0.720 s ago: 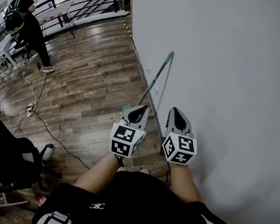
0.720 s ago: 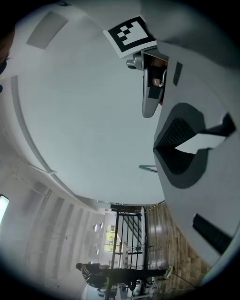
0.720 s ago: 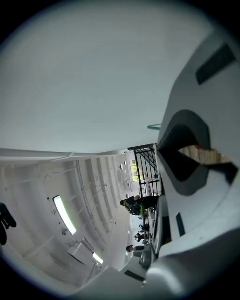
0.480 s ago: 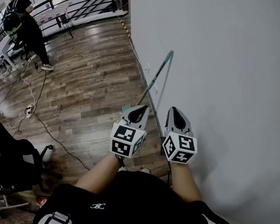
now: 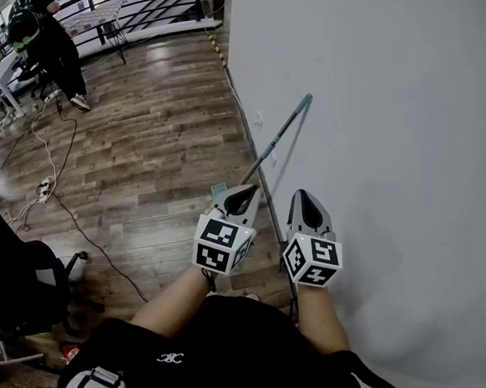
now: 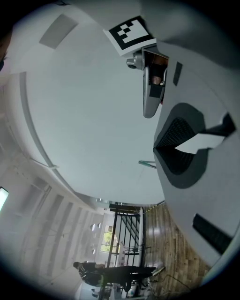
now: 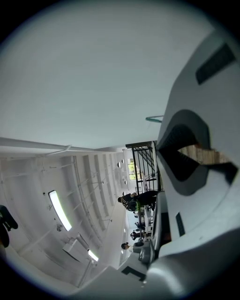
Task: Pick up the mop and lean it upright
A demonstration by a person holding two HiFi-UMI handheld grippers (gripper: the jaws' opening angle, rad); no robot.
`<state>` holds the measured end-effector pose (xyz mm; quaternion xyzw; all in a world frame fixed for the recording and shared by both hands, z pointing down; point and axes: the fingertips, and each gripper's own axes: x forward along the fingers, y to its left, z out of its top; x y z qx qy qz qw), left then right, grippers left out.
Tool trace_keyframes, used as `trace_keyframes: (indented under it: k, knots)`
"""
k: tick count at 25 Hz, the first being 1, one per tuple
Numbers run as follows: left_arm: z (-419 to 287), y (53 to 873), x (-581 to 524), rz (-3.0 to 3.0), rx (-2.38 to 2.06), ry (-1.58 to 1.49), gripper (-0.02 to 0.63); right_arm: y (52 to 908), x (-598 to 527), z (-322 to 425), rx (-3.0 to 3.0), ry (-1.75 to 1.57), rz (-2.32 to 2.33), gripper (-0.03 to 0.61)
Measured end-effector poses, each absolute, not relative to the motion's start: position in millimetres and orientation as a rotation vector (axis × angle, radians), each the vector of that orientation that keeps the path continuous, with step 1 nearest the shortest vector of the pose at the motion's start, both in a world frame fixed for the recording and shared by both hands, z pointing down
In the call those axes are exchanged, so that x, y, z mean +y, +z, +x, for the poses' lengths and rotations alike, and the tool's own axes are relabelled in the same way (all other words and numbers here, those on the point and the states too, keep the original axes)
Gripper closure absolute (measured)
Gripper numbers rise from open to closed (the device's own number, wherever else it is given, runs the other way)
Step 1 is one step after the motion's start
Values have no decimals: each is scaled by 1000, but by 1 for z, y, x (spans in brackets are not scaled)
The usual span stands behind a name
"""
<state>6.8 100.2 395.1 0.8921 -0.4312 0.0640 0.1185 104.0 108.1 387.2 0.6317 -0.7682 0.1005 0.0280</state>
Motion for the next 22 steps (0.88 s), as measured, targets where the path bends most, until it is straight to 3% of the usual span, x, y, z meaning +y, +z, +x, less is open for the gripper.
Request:
trace_keyframes:
  k: [22]
  knots:
    - [-77, 417, 63, 2575, -1222, 168, 620, 400, 73, 57, -2243, 289, 2101, 572]
